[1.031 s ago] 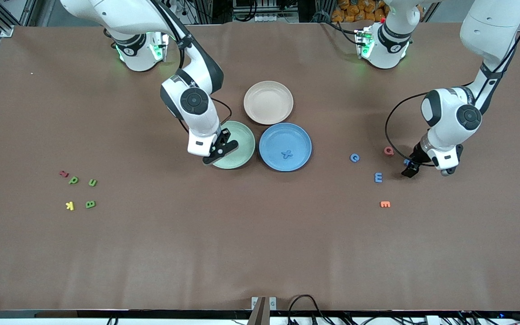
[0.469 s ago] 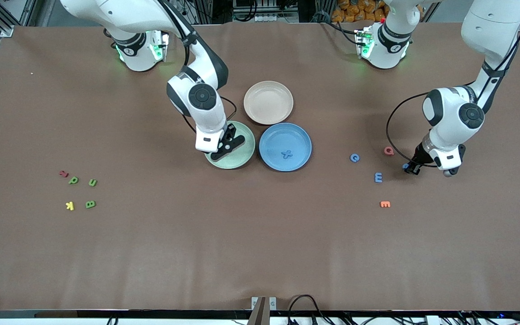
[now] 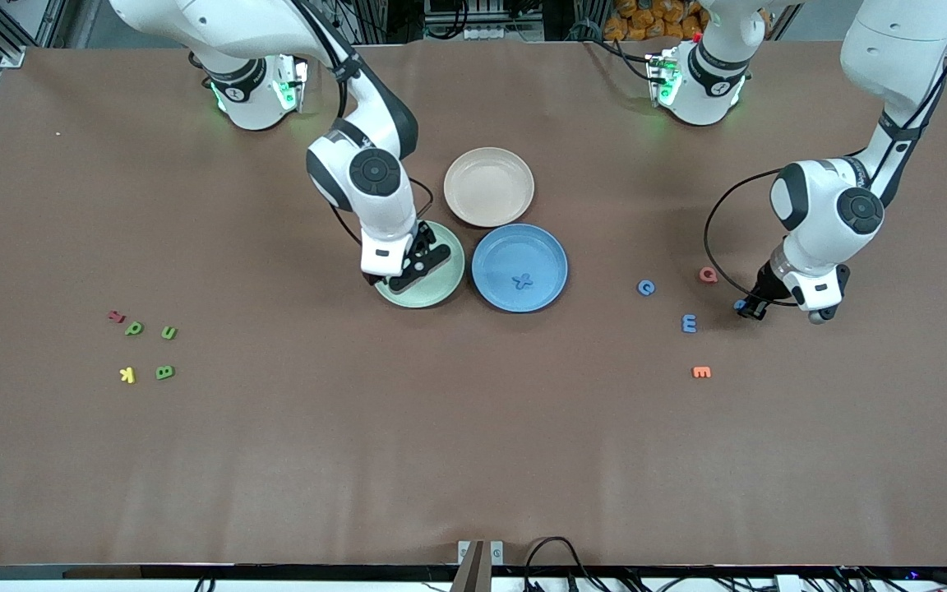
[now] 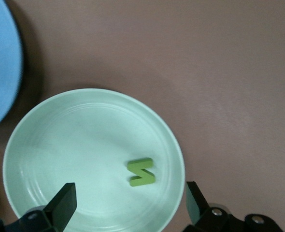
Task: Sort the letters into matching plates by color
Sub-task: 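Place the N on the green plate while the left gripper grasps the blue e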
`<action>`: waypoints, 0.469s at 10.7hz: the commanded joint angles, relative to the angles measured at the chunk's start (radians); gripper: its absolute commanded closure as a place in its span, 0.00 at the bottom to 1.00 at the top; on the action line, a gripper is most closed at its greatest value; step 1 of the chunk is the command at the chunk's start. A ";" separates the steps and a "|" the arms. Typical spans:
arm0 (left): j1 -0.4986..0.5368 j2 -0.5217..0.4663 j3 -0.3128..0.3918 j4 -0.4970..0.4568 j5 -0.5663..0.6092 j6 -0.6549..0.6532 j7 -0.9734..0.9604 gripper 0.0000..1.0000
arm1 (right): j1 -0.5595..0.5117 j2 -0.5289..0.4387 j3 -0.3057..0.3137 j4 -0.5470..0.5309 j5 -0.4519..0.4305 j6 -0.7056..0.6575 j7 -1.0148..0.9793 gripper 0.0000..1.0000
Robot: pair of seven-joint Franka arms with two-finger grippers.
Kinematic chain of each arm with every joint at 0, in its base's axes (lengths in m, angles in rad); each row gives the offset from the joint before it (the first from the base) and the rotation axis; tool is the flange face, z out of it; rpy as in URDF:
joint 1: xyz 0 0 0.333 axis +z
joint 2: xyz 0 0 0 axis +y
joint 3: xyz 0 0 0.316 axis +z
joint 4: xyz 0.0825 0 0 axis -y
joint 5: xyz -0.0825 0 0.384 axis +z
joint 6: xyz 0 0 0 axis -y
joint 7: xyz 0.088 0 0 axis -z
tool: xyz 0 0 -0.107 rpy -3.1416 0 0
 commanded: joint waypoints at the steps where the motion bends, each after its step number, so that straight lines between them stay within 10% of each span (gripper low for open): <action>1: -0.030 -0.022 0.002 0.031 -0.009 -0.040 0.074 1.00 | -0.072 -0.029 -0.011 0.024 -0.024 -0.059 0.012 0.00; 5: -0.108 -0.016 -0.001 0.206 -0.008 -0.315 0.133 1.00 | -0.112 -0.073 -0.124 0.031 -0.022 -0.085 0.009 0.00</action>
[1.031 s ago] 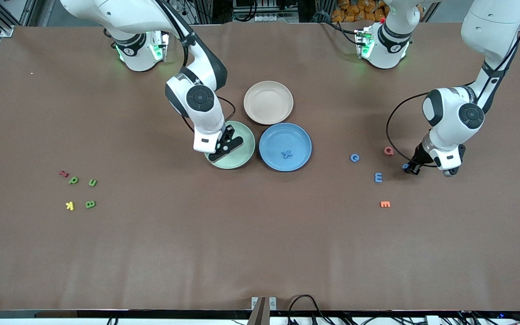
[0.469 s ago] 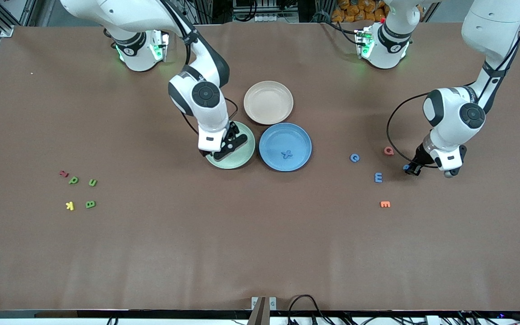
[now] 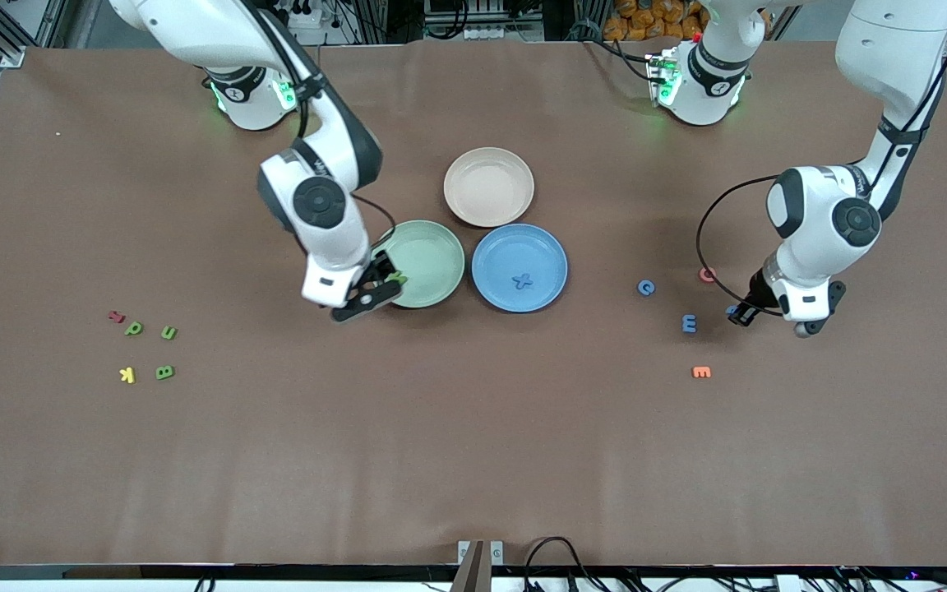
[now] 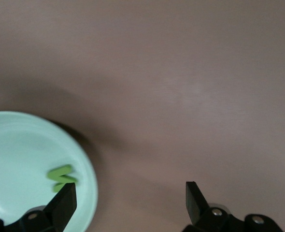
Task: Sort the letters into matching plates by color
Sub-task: 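Carry the e to the blue plate while the right gripper returns to letters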
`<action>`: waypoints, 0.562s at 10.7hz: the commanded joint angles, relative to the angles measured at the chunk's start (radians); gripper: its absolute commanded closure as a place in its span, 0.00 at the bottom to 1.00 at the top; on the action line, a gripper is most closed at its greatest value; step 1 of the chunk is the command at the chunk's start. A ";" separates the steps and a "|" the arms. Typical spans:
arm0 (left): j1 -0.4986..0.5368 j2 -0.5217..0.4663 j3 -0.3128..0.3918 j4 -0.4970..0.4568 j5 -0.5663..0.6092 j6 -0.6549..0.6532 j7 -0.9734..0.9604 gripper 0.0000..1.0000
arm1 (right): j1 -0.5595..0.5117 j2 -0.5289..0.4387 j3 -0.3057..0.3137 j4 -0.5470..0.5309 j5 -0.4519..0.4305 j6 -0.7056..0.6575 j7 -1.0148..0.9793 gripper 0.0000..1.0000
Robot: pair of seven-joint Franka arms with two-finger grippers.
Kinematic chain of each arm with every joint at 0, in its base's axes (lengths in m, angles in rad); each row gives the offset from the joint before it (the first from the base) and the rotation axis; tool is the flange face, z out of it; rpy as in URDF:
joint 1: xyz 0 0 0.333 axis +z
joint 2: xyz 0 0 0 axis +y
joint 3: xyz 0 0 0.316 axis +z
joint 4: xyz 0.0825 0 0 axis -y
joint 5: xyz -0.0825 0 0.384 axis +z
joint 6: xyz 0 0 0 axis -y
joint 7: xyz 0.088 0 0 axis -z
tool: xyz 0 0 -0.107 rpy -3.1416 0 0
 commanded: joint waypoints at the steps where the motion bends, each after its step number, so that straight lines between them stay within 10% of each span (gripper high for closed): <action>1: -0.065 -0.005 0.001 0.132 -0.008 -0.208 0.024 1.00 | -0.046 -0.053 -0.067 -0.003 -0.018 -0.023 0.011 0.00; 6: -0.217 -0.001 -0.004 0.166 -0.014 -0.256 -0.025 1.00 | -0.265 -0.062 -0.095 0.011 -0.008 -0.011 0.007 0.00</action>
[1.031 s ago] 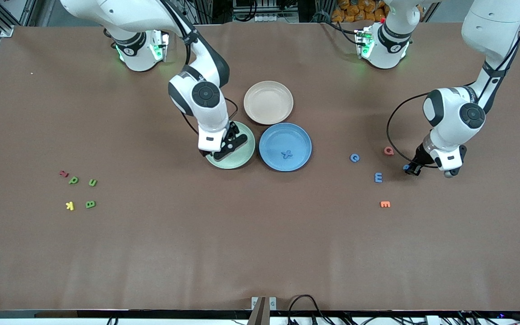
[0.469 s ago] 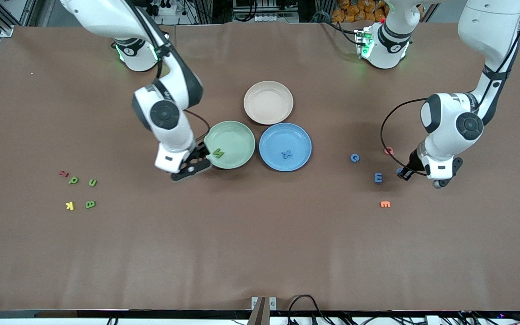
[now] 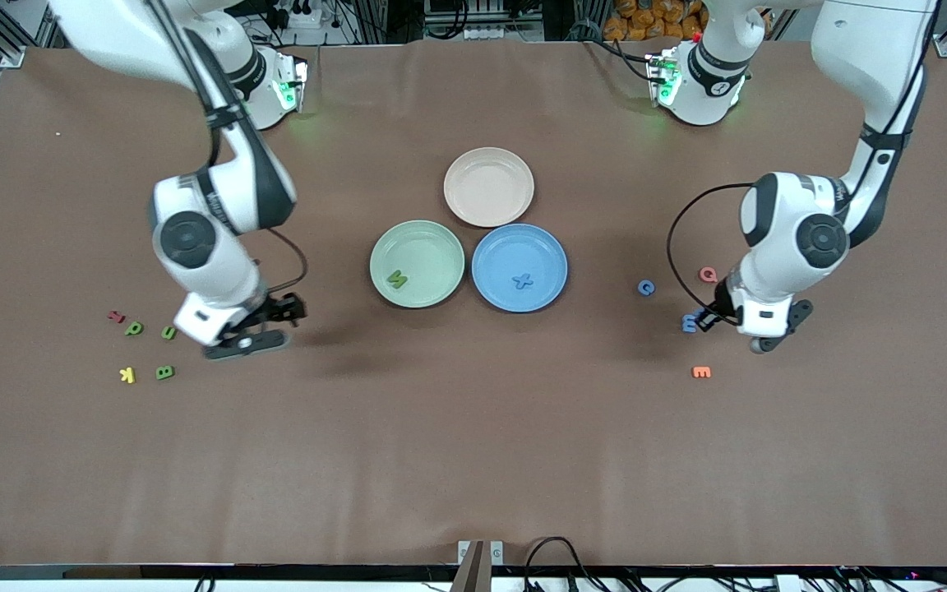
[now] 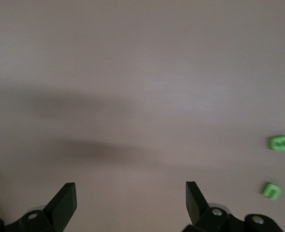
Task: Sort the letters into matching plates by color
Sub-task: 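Carry the e to the blue plate while the right gripper returns to letters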
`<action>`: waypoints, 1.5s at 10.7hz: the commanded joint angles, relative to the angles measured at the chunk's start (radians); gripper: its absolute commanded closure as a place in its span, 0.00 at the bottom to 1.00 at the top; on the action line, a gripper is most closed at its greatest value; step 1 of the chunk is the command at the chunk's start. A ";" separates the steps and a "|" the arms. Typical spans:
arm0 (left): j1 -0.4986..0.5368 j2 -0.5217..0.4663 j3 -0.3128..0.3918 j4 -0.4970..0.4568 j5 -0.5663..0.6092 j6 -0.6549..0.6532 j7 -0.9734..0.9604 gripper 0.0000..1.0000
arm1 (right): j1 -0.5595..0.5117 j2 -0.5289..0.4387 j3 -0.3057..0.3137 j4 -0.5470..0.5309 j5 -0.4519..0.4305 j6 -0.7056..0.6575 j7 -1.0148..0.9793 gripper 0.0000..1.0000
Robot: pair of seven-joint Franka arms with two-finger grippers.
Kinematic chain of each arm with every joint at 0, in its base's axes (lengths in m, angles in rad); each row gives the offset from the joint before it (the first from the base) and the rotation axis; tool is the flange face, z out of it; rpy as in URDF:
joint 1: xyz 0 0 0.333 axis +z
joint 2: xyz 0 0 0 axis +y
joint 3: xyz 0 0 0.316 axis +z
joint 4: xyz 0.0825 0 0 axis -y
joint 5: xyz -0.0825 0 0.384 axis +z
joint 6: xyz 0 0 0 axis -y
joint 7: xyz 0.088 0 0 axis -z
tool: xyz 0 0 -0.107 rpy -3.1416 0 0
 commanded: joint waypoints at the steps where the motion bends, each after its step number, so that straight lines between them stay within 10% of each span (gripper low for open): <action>1: -0.124 0.009 0.006 0.045 -0.015 -0.082 -0.077 1.00 | -0.123 -0.027 0.014 0.002 -0.006 -0.007 0.008 0.00; 16: -0.503 0.042 -0.002 0.132 -0.025 -0.238 -0.485 1.00 | -0.450 0.162 0.020 -0.004 0.108 0.180 0.008 0.00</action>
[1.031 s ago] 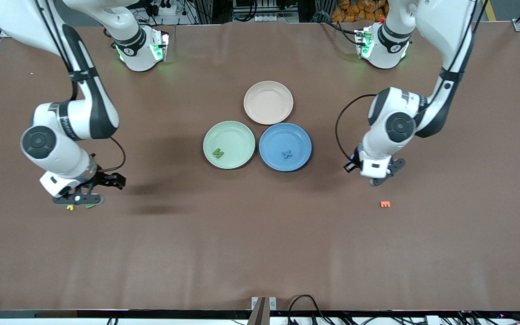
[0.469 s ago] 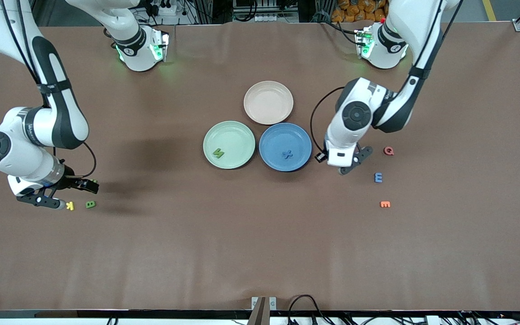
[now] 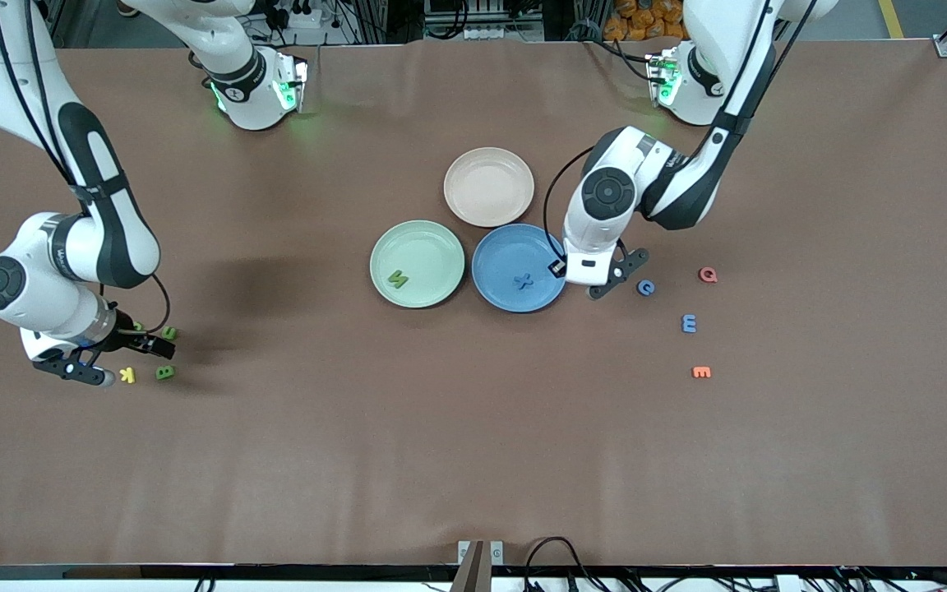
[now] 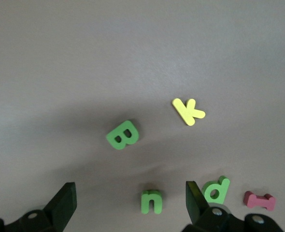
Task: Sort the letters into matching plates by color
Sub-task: 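Carry the e to the blue plate while the right gripper returns to letters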
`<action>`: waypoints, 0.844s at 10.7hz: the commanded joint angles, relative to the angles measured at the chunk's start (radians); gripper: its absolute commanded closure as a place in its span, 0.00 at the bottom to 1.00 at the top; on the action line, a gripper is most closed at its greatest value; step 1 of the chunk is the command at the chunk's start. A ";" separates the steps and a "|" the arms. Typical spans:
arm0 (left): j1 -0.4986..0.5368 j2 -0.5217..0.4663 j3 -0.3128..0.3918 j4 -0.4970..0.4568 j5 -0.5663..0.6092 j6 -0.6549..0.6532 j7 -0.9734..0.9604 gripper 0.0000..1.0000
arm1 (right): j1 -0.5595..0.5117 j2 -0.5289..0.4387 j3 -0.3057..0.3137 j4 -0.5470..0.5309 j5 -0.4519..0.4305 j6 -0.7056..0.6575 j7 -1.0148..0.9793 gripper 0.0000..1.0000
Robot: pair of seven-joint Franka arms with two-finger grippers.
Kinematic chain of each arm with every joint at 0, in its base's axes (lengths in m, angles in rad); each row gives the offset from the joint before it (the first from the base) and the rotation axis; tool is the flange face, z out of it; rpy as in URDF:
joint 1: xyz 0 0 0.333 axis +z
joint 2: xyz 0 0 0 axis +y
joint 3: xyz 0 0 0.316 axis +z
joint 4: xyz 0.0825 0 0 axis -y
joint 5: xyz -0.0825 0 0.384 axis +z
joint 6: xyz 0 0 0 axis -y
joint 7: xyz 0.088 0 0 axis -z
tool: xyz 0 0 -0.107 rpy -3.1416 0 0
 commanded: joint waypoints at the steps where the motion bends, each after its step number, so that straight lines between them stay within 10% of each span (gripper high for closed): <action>1: -0.057 0.021 0.002 0.041 -0.024 -0.025 -0.041 1.00 | -0.040 0.031 0.019 -0.002 0.038 0.034 0.005 0.00; 7: -0.075 0.126 -0.001 0.161 -0.033 -0.025 -0.063 1.00 | -0.057 0.045 0.021 -0.077 0.078 0.113 0.004 0.00; 9: -0.078 0.144 0.001 0.176 -0.025 -0.025 -0.032 0.00 | -0.057 0.044 0.022 -0.093 0.079 0.117 0.005 0.00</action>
